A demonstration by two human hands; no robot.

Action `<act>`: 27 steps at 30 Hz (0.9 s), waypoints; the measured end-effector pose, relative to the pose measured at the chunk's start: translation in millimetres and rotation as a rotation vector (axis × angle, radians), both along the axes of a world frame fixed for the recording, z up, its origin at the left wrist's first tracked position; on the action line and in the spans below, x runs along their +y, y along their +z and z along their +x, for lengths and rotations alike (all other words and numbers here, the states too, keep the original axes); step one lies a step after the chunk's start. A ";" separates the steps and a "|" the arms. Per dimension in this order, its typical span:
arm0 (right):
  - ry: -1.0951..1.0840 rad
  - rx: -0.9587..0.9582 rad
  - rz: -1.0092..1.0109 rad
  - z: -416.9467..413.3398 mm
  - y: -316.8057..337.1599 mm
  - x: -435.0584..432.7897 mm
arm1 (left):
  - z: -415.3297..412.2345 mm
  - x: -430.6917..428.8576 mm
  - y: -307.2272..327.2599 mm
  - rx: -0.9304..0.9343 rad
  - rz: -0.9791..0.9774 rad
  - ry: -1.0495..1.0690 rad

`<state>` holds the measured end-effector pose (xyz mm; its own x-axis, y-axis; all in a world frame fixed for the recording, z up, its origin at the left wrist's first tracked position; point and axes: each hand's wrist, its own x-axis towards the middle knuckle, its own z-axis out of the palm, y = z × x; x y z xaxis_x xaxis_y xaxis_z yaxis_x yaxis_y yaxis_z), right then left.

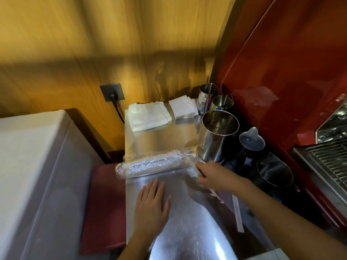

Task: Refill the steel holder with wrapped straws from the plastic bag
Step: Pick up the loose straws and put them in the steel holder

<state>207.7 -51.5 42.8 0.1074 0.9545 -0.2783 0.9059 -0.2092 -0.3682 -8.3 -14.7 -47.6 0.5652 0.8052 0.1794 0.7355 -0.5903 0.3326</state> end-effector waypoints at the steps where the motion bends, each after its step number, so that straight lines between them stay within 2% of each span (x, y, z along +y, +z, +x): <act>1: -0.047 0.062 0.048 2.4 10.9 2.6 | -0.1 -0.1 0.3 0.001 0.000 0.000; 5: -0.213 0.336 0.285 9.0 53.4 9.2 | -0.8 0.5 0.7 0.015 -0.012 -0.001; 11: -0.326 0.425 0.746 22.5 101.5 13.7 | -2.5 3.0 0.5 0.014 -0.053 -0.004; 14: -0.413 0.347 0.909 36.6 112.1 18.7 | -1.3 2.9 -0.2 -0.012 -0.037 -0.003; 16: -0.481 0.266 0.878 47.4 110.8 26.1 | -0.4 3.9 -0.7 -0.019 -0.032 0.000; 20: -0.537 0.054 0.450 63.7 100.3 42.0 | 0.1 5.9 -2.8 -0.044 -0.053 -0.003; 22: -0.557 0.014 0.322 66.8 97.0 46.4 | -0.2 7.8 -4.7 -0.046 -0.061 -0.005; 24: -0.593 0.028 0.297 67.0 96.0 48.4 | -0.9 9.6 -6.3 -0.043 -0.075 -0.011; 27: -0.605 0.021 0.368 62.6 98.0 44.2 | -2.6 9.8 -8.2 -0.008 -0.088 -0.028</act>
